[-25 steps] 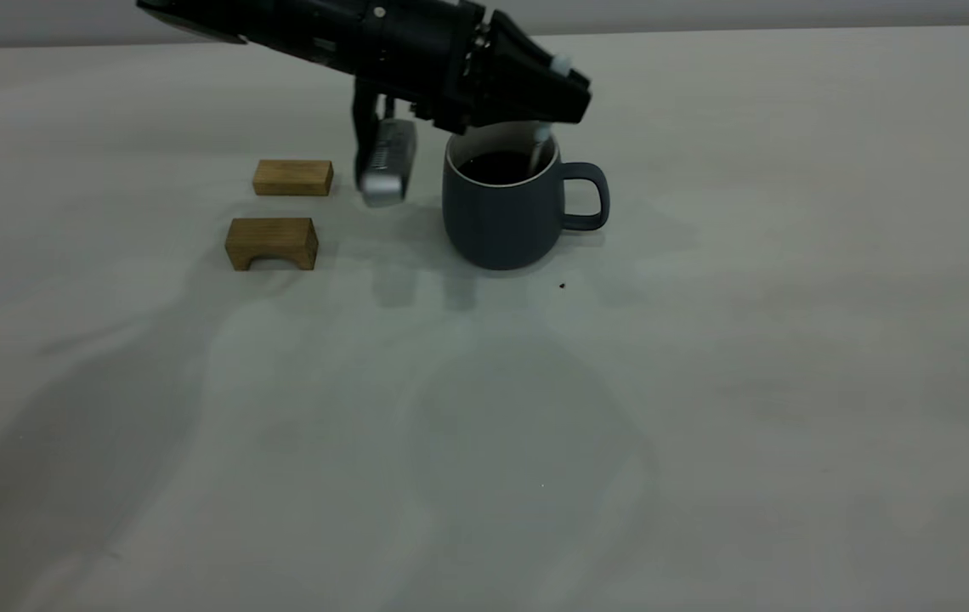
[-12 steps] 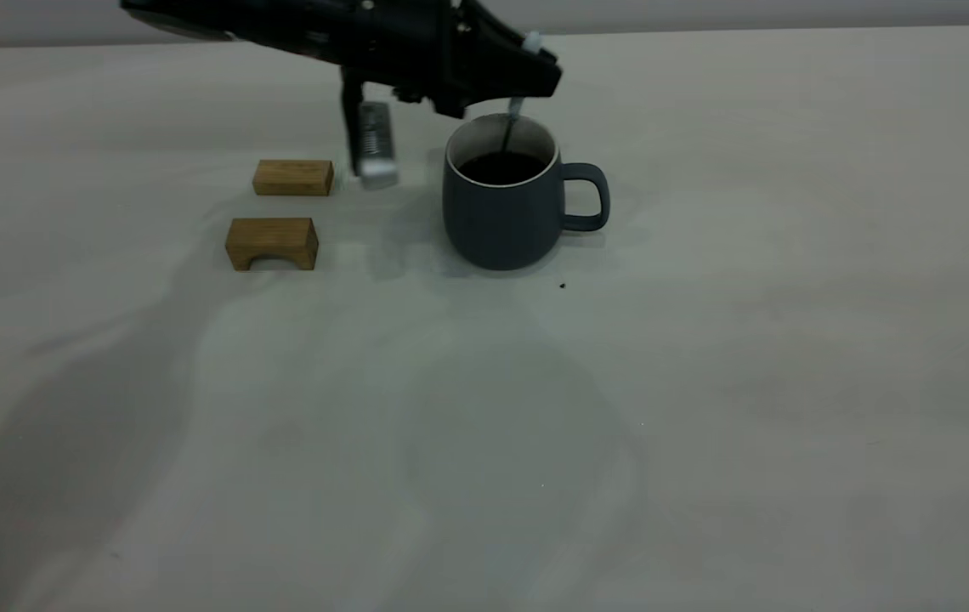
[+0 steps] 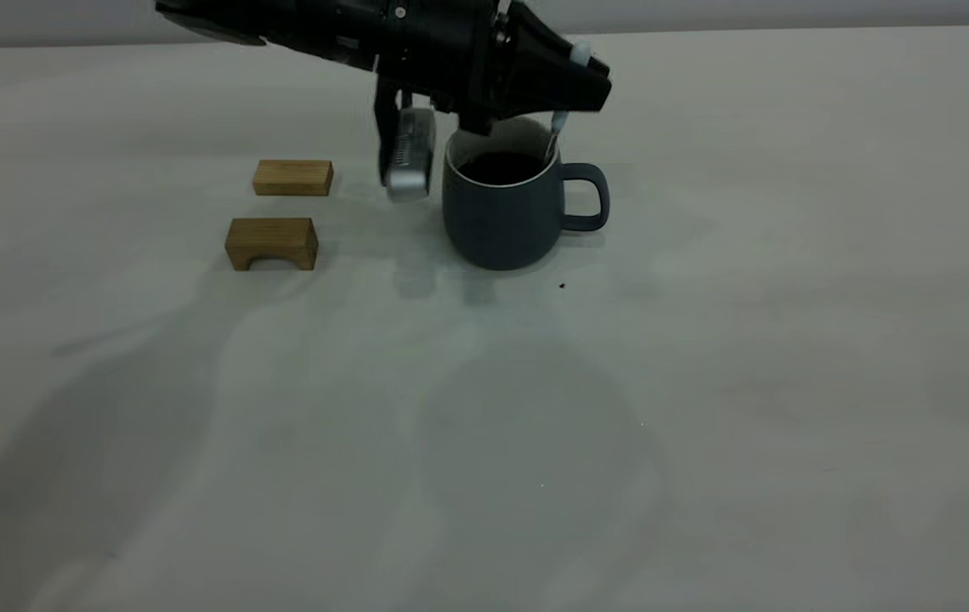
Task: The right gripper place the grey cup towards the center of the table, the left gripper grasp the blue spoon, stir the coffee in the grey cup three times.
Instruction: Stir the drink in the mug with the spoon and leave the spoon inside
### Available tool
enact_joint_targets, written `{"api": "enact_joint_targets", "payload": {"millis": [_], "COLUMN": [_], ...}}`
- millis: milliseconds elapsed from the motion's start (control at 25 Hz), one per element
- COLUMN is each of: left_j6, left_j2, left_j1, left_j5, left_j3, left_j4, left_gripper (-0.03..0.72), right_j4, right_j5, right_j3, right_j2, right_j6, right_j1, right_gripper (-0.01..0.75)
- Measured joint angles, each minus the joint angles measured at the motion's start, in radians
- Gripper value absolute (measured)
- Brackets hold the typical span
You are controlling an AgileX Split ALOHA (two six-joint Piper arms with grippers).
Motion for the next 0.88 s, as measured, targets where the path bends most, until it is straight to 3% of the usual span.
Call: {"api": "enact_joint_targets", "payload": {"millis": [360, 880], "left_j6": [-0.110, -0.133], "left_j2": [0.000, -0.001], "left_j1": [0.088, 0.088], "left_j5": [0.000, -0.045], "left_j3": [0.000, 0.000], "left_j4": [0.112, 0.089], "left_gripper": [0.125, 0.121], "right_j4": [0.000, 0.000], "right_j5": [0.000, 0.000], "right_j3": [0.000, 0.000], "right_j2": [0.000, 0.000], "right_j6": [0.000, 0.000], "right_j1": [0.000, 0.000], "right_gripper": [0.500, 0.500]}}
